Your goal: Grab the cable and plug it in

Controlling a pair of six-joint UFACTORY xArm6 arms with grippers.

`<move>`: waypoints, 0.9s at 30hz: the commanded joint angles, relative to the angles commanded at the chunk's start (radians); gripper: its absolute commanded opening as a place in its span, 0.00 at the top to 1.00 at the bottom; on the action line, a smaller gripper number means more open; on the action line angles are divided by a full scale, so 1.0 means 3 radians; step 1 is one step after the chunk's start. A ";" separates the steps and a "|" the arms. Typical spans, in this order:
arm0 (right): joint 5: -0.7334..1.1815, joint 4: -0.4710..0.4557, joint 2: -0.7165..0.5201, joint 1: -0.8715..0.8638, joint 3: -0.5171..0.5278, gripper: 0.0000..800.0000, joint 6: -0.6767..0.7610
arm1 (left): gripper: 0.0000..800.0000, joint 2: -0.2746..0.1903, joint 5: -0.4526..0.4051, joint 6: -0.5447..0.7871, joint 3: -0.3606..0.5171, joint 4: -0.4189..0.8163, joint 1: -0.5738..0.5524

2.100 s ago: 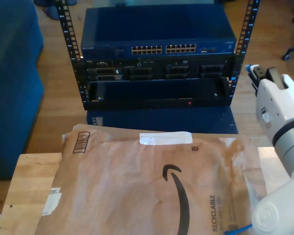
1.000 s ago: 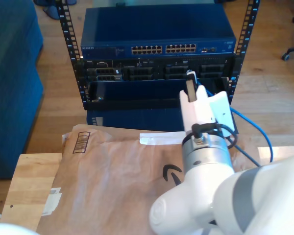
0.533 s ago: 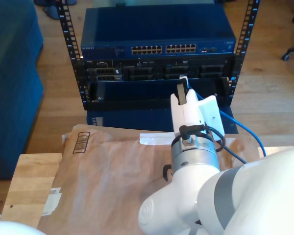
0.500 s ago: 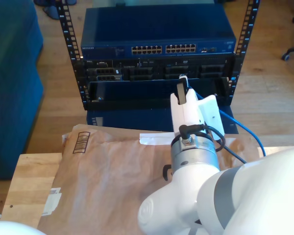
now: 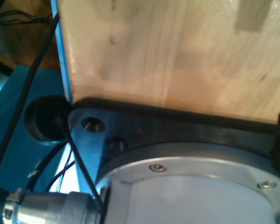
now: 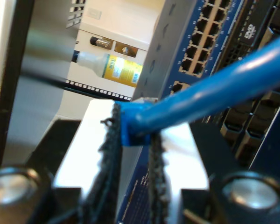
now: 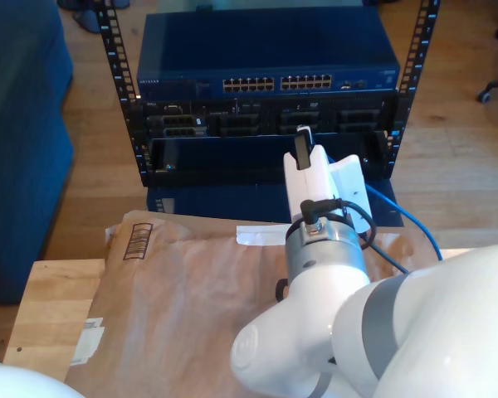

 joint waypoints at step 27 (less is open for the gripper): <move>0.0164 -0.0066 0.0869 -0.0266 -0.0869 1.00 0.0005 | 0.00 0.0000 0.0000 0.0000 -0.0005 0.0000 0.0000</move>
